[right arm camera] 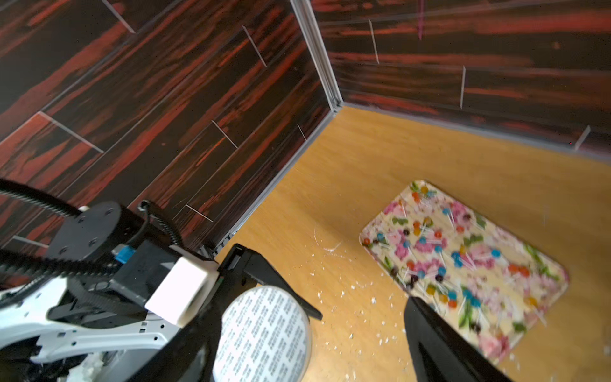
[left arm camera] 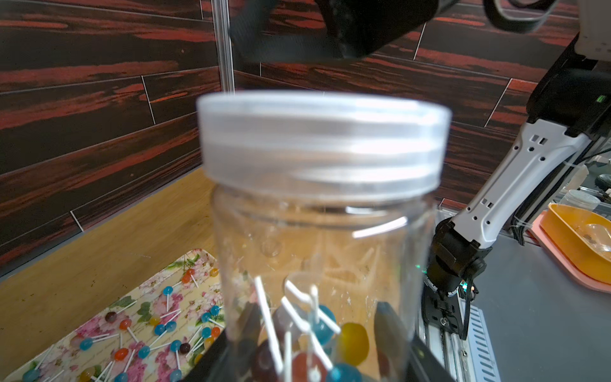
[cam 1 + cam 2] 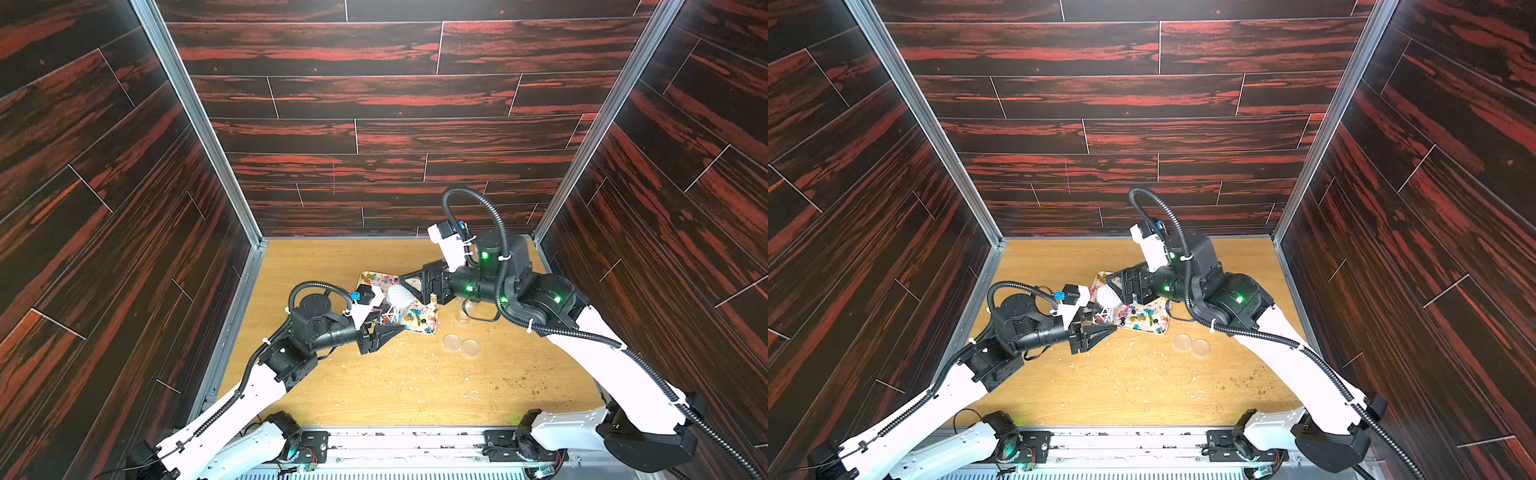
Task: Pour the candies out of the jar
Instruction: Unscrew the lid from the jar.
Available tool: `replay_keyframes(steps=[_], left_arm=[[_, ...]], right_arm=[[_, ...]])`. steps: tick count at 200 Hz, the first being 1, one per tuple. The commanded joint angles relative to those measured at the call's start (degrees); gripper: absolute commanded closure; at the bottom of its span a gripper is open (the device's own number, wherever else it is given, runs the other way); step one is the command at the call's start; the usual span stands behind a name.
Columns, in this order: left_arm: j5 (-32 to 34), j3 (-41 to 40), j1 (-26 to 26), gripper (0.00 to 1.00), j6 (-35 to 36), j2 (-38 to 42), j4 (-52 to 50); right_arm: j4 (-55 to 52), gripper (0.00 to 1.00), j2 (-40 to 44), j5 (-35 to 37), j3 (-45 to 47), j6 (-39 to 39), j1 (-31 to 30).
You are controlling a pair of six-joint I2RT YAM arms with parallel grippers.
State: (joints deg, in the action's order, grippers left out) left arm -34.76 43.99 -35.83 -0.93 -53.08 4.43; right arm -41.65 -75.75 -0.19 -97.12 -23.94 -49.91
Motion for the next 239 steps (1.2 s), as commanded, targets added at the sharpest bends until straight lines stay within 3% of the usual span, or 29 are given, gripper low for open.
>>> replay_keyframes(steps=[1, 99, 144, 239], left_arm=[[0.1, 1.1, 0.2, 0.58, 0.9, 1.0, 0.3], [0.9, 1.3, 0.2, 0.58, 1.9, 1.9, -1.9], [0.9, 1.1, 0.2, 0.58, 1.9, 2.1, -1.7], [1.0, 0.9, 0.2, 0.58, 2.1, 2.4, -1.8]], right_arm=[[-5.7, 0.11, -0.9, 6.3, -3.8, -5.9, -1.7], [-7.6, 0.17, -4.8, 10.5, -5.5, -11.6, -8.3], [-6.5, 0.17, -5.7, 9.9, -5.0, -12.3, -9.5], [-5.6, 0.28, -6.9, 7.8, -3.8, -12.0, -9.7]])
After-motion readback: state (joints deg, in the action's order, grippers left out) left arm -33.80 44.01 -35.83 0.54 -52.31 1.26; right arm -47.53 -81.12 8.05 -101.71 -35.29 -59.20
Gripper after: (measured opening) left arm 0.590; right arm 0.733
